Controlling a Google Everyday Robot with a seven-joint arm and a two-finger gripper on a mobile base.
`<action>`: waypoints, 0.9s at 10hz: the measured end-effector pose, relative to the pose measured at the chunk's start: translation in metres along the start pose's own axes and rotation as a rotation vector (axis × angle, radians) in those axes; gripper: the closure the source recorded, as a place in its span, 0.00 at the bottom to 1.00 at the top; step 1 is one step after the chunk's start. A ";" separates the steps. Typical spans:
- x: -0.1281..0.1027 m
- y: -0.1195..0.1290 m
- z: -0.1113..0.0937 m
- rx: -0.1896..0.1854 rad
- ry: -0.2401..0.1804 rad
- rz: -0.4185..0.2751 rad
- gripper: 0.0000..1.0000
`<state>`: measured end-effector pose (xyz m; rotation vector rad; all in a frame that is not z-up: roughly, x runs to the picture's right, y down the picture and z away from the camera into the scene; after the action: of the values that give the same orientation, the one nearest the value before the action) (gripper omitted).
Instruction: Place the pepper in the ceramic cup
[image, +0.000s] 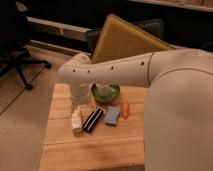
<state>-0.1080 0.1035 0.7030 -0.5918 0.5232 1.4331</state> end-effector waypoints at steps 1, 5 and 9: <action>-0.001 0.000 -0.001 0.001 -0.006 -0.001 0.35; -0.039 -0.005 -0.067 -0.025 -0.269 -0.089 0.35; -0.052 -0.021 -0.107 -0.040 -0.403 -0.116 0.35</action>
<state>-0.0892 -0.0069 0.6577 -0.3447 0.1391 1.4072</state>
